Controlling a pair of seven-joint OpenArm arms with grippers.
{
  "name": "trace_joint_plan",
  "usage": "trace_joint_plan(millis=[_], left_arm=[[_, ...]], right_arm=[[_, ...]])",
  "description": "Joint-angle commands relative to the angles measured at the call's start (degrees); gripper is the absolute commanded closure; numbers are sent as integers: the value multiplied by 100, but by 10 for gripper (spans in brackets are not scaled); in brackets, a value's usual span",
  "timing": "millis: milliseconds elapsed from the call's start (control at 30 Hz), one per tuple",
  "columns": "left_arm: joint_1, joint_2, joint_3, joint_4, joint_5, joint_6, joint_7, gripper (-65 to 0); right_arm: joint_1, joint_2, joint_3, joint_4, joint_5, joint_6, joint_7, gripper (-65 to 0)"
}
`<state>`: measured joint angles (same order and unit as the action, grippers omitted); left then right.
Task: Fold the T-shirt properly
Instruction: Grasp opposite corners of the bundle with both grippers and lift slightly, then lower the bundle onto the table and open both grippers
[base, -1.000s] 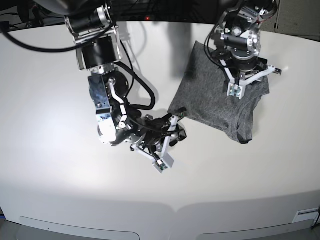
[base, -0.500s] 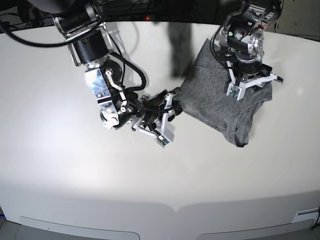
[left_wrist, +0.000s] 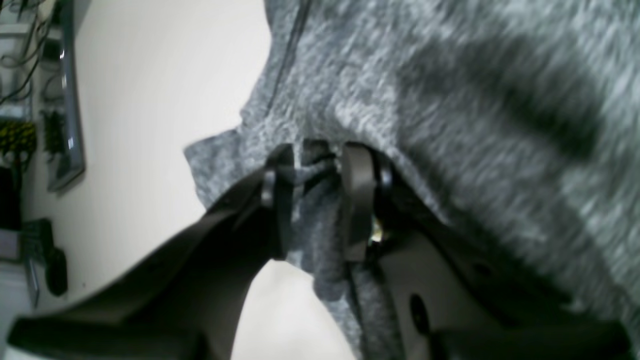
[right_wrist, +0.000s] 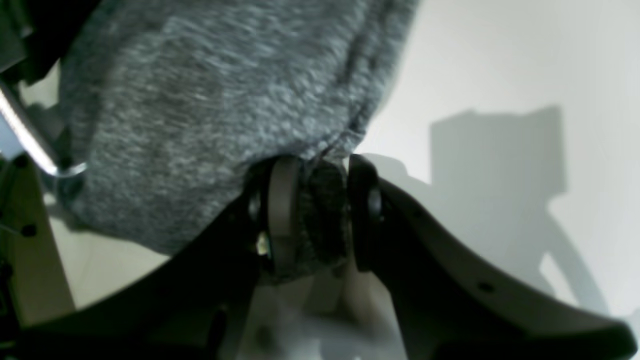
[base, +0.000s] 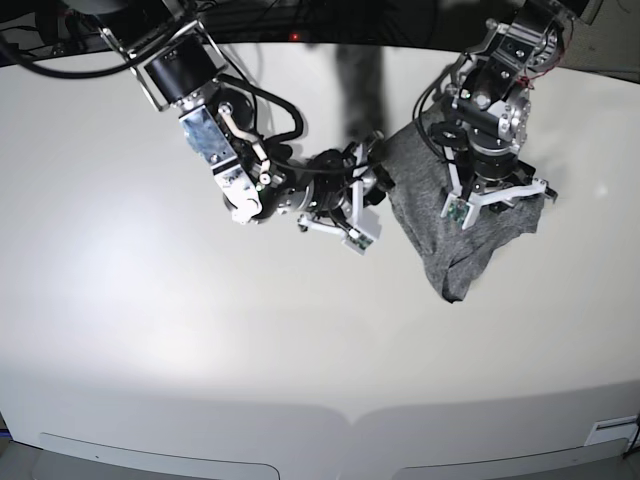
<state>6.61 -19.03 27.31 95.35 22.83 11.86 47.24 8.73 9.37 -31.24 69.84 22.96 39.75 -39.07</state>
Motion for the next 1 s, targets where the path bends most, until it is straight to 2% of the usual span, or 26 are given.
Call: trace_joint_plan(millis=[0, 167, 300, 467, 667, 967], left_arm=[[-90, -22, -20, 83, -46, 2, -116, -163], [-155, -22, -20, 83, -243, -210, -234, -164], [-201, -20, -20, 83, -245, -227, -229, -164], [-201, -20, -20, 83, -444, -227, -216, -163], [-203, -17, -20, 83, -450, -229, -234, -164], [-361, -20, -20, 85, -426, -229, -195, -164]], right_arm=[[-197, 116, -66, 66, -275, 25, -634, -168], [-682, 365, -66, 798, -127, 25, -643, -168], [-942, 481, -66, 1093, -129, 25, -658, -168], [-1003, 455, -66, 1139, 28, 25, -658, -168], [-1027, 332, -72, 1139, 28, 25, -682, -168], [-907, 332, 66, 1172, 22, 25, -551, -168]])
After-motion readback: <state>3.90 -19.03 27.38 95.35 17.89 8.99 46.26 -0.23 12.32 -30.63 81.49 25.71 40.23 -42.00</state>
